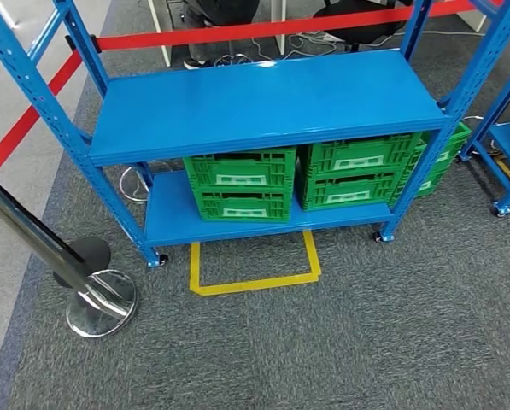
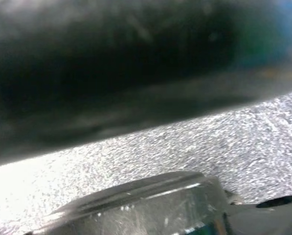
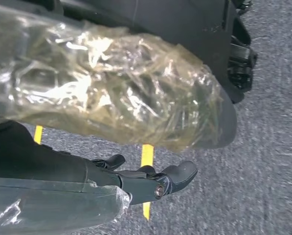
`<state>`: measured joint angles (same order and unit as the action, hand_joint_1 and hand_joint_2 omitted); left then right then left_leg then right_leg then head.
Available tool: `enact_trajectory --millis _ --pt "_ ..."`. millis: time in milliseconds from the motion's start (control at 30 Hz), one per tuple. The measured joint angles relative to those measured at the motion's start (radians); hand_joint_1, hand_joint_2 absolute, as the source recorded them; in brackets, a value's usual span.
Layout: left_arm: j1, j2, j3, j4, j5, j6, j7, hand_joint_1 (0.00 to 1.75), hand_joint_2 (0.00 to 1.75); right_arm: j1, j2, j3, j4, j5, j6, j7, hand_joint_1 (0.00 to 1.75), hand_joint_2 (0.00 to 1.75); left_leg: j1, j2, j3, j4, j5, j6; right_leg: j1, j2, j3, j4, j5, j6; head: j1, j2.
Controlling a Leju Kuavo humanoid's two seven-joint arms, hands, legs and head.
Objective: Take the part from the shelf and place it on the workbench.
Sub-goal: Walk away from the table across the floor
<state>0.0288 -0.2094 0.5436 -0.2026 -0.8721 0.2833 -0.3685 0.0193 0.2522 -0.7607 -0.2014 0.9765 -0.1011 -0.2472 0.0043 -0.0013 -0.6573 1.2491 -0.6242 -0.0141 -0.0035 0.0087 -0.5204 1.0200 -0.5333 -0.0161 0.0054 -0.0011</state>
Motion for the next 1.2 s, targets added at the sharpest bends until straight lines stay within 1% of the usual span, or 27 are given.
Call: enact_trajectory --millis 67,100,133,200,267,300,333,400,433,467,500,567,600,633,667,733,800,833,900,933,967,1000,1033,1067,1100,1133,1200 --pt "0.001 0.001 0.0 0.0 0.0 0.0 0.0 0.0 0.0 0.0 0.001 0.0 0.0 0.001 0.002 0.0 0.0 0.0 -0.01 0.0 0.023 -0.107 0.096 0.023 0.006 0.002 0.019 -0.001 -0.016 0.001 0.001 0.0" --pt "0.001 0.002 0.001 0.0 -0.001 0.0 0.0 0.0 0.0 -0.001 0.002 0.0 0.001 0.001 0.003 0.0 0.0 0.0 -0.018 -0.002 0.035 -0.155 0.122 0.035 0.008 0.003 0.025 -0.001 -0.025 0.004 0.001 0.0" --pt "0.001 0.002 0.001 0.0 -0.001 0.0 0.0 0.0 0.0 -0.001 0.002 0.0 0.001 0.001 0.005 0.0 0.0 0.0 -0.024 -0.004 0.044 -0.186 0.136 0.044 0.01 0.003 0.027 -0.001 -0.032 0.008 0.002 0.0" --pt "0.003 0.001 0.002 0.0 -0.003 0.0 0.0 0.0 0.0 -0.001 0.002 0.0 0.001 0.001 0.009 0.0 0.0 0.0 -0.028 -0.007 0.053 -0.203 0.134 0.048 0.012 0.005 0.034 -0.003 -0.045 0.017 0.0 0.0" --pt "0.003 -0.002 0.002 0.0 -0.006 0.001 0.0 0.0 0.0 -0.001 0.001 0.0 -0.001 0.002 0.01 0.0 0.0 0.0 -0.021 -0.006 0.069 -0.216 0.15 0.049 0.014 0.004 0.041 0.004 -0.06 0.026 0.002 0.0" --pt "0.001 -0.003 0.002 0.0 -0.007 0.002 0.0 0.0 0.0 -0.001 0.0 0.0 -0.002 0.002 0.01 0.0 0.0 0.0 -0.018 -0.006 0.077 -0.223 0.15 0.052 0.013 0.003 0.031 0.031 -0.075 0.032 0.004 0.0" --pt "-0.001 -0.005 0.003 0.0 -0.008 0.002 0.0 0.0 0.0 -0.001 0.0 0.0 -0.003 0.003 0.01 0.0 0.0 0.0 -0.015 -0.005 0.085 -0.227 0.148 0.055 0.012 0.002 0.007 0.078 -0.097 0.038 0.006 0.0" --pt "-0.002 -0.006 0.003 0.0 -0.008 0.003 0.0 0.0 0.0 -0.001 -0.001 -0.001 -0.003 0.004 0.01 0.0 0.0 0.0 -0.014 -0.005 0.092 -0.229 0.138 0.06 0.007 0.0 -0.082 0.213 -0.144 0.048 0.01 0.0" --pt "-0.001 -0.006 0.003 0.0 -0.008 0.003 0.0 0.0 0.0 -0.001 -0.001 -0.002 -0.003 0.004 0.01 0.0 0.0 0.0 -0.013 -0.005 0.097 -0.229 0.132 0.06 0.004 0.0 -0.123 0.265 -0.151 0.052 0.009 0.0" --pt "0.001 -0.006 0.003 0.0 -0.008 0.003 0.0 0.0 0.0 0.0 -0.001 -0.003 -0.003 0.004 0.01 0.0 0.0 0.0 -0.013 -0.005 0.104 -0.229 0.125 0.059 0.002 -0.001 -0.151 0.284 -0.136 0.055 0.009 0.0" --pt "0.001 -0.007 0.003 0.0 -0.008 0.003 0.0 0.0 0.0 0.0 -0.001 -0.004 -0.003 0.004 0.011 0.0 0.0 0.0 -0.012 -0.006 0.114 -0.229 0.117 0.058 0.0 -0.001 -0.158 0.265 -0.099 0.056 0.009 0.0" --pt "0.002 -0.007 0.004 0.0 -0.008 0.003 0.0 0.0 0.0 0.001 -0.002 -0.005 -0.003 0.004 0.011 0.0 0.0 0.0 -0.011 -0.007 0.136 -0.229 0.099 0.051 -0.001 -0.004 -0.128 0.147 -0.001 0.057 0.01 0.0" --pt "0.001 -0.008 0.004 0.0 -0.008 0.003 0.0 0.0 0.0 0.001 -0.001 -0.005 -0.002 0.004 0.011 0.001 0.0 0.0 -0.012 -0.007 0.144 -0.227 0.089 0.045 0.0 -0.006 -0.104 0.088 0.027 0.054 0.011 0.0" --pt "0.001 -0.008 0.004 0.0 -0.008 0.003 0.0 0.0 0.0 0.001 -0.001 -0.006 -0.002 0.005 0.011 0.001 0.0 0.0 -0.013 -0.007 0.149 -0.227 0.082 0.04 0.001 -0.007 -0.086 0.049 0.041 0.049 0.011 0.0" --pt "0.0 -0.008 0.005 0.0 -0.008 0.003 0.0 0.0 0.0 0.0 -0.001 -0.006 -0.002 0.005 0.011 0.001 0.0 0.0 -0.015 -0.007 0.151 -0.228 0.077 0.035 0.002 -0.008 -0.076 0.032 0.038 0.043 0.01 0.0" --pt "-0.001 -0.008 0.006 0.0 -0.008 0.003 0.0 0.0 0.0 0.0 -0.001 -0.007 -0.002 0.005 0.011 0.001 0.0 0.0 -0.016 -0.006 0.156 -0.231 0.07 0.028 0.002 -0.007 -0.069 0.026 0.032 0.029 0.005 0.0" --pt "-0.002 -0.008 0.008 0.0 -0.008 0.003 0.0 0.0 0.0 0.001 0.0 -0.009 -0.002 0.005 0.011 0.001 0.0 0.0 -0.014 -0.006 0.149 -0.205 0.051 0.018 -0.002 -0.007 -0.061 0.02 0.027 0.018 0.0 0.0" --pt "-0.002 -0.008 0.01 0.0 -0.008 0.003 -0.001 0.0 0.0 0.001 0.0 -0.01 -0.003 0.005 0.011 0.001 0.0 0.0 -0.013 -0.005 0.13 -0.164 0.03 0.011 -0.005 -0.009 -0.055 0.017 0.024 0.012 -0.003 0.0" --pt "-0.001 -0.008 0.011 0.0 -0.008 0.003 -0.001 0.0 0.0 0.002 0.0 -0.01 -0.003 0.005 0.011 0.001 0.0 0.0 -0.009 -0.005 0.058 -0.034 -0.021 0.002 -0.005 -0.01 -0.045 0.015 0.014 0.005 -0.007 0.0" --pt "0.0 -0.008 0.011 0.0 -0.008 0.002 -0.001 0.0 0.0 0.002 0.0 -0.011 -0.003 0.005 0.011 0.001 0.0 0.0 -0.007 -0.005 0.021 0.024 -0.033 0.0 -0.005 -0.009 -0.039 0.015 0.009 0.004 -0.006 0.0" --pt "0.001 -0.008 0.012 0.0 -0.008 0.002 -0.001 0.0 0.0 0.002 0.0 -0.011 -0.003 0.005 0.012 0.001 0.0 0.0 -0.007 -0.005 -0.003 0.053 -0.027 0.0 -0.004 -0.009 -0.031 0.015 0.003 0.004 -0.007 0.0" --pt "0.001 -0.008 0.012 0.0 -0.008 0.002 -0.001 0.0 0.0 0.002 0.0 -0.012 -0.003 0.005 0.012 0.001 0.0 0.0 -0.007 -0.005 -0.01 0.045 0.001 0.002 -0.004 -0.007 -0.023 0.015 -0.003 0.004 -0.007 0.0" --pt "0.002 -0.008 0.012 0.0 -0.009 0.001 -0.001 0.0 0.0 0.002 0.0 -0.012 -0.003 0.006 0.013 0.001 0.0 0.0 -0.007 -0.005 0.0 0.002 0.044 0.007 -0.003 -0.006 -0.013 0.014 -0.009 0.005 -0.008 0.0" --pt "0.002 -0.008 0.013 0.0 -0.01 0.001 -0.001 0.0 0.0 0.002 0.001 -0.013 -0.003 0.007 0.013 0.001 0.0 0.0 -0.01 -0.005 0.021 -0.061 0.091 0.015 -0.002 -0.005 -0.005 0.013 -0.015 0.006 -0.008 0.0" --pt "0.002 -0.007 0.013 0.0 -0.01 0.0 -0.002 0.0 0.0 0.002 0.001 -0.013 -0.002 0.008 0.014 0.001 0.0 0.0 -0.012 -0.004 0.043 -0.12 0.121 0.025 0.0 -0.006 0.001 0.013 -0.023 0.01 -0.007 0.0" --pt "0.001 -0.007 0.013 0.0 -0.012 0.0 -0.002 0.0 0.0 0.001 0.002 -0.013 -0.002 0.01 0.015 0.001 0.0 0.0 -0.016 -0.003 0.062 -0.168 0.134 0.034 0.001 -0.006 0.005 0.01 -0.03 0.015 -0.007 0.0" --pt "0.0 -0.007 0.014 0.0 -0.014 0.001 -0.002 0.0 0.0 0.001 0.003 -0.014 -0.002 0.012 0.016 0.0 0.0 0.0 -0.02 -0.002 0.082 -0.212 0.124 0.047 0.002 -0.008 0.018 0.006 -0.031 0.029 -0.007 0.0"
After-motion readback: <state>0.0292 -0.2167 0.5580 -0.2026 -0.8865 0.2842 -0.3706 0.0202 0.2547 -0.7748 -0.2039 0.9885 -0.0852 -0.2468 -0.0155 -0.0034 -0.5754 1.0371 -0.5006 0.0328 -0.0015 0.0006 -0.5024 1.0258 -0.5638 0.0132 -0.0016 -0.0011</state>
